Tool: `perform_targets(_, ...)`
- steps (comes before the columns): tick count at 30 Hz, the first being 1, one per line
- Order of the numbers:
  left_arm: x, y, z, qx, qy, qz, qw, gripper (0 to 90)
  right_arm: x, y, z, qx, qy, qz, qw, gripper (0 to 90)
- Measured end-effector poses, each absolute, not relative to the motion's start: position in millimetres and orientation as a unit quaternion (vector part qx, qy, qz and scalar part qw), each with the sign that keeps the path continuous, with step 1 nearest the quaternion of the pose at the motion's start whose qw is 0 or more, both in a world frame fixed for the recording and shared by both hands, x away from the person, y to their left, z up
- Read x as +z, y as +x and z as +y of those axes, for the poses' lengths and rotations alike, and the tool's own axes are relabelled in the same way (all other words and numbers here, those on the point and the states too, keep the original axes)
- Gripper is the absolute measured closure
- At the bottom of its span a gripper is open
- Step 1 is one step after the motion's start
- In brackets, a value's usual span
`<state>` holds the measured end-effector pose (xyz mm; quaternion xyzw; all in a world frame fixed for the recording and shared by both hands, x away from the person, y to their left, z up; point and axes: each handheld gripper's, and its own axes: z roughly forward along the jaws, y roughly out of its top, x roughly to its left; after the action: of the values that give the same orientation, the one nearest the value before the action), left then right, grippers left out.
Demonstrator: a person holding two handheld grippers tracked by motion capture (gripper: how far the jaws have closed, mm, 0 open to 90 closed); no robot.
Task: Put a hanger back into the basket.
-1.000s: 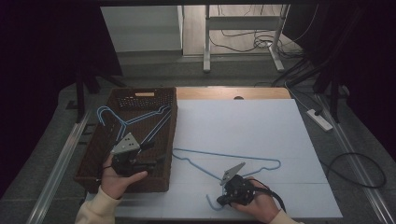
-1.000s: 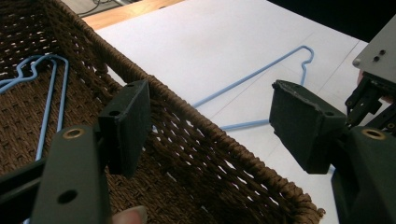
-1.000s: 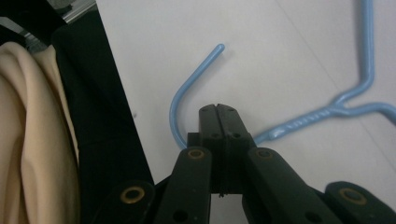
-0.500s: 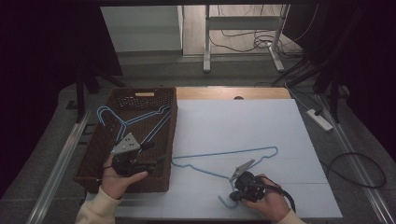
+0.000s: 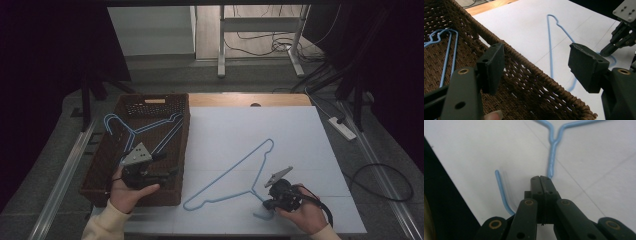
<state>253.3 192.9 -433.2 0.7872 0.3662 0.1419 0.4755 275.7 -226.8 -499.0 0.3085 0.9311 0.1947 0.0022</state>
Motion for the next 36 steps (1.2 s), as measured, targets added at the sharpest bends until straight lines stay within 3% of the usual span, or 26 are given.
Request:
perform_targets(23,-433,252,190,0.143,0.790,0.361,0.474,30.2,-489,277,-228,0.227,0.308,0.924,0.017,90.0)
perform_targets(27,-433,251,189,0.143,0.791,0.360,0.474,30.2,-486,279,-228,0.226,0.316,0.921,0.031,82.4)
perform_targets(31,-433,252,189,0.142,0.791,0.360,0.473,30.2,-488,282,-230,0.215,0.324,0.920,0.047,65.2)
perform_targets(36,-434,252,188,0.141,0.792,0.359,0.473,30.3,-491,281,-227,0.194,0.321,0.926,0.046,58.7)
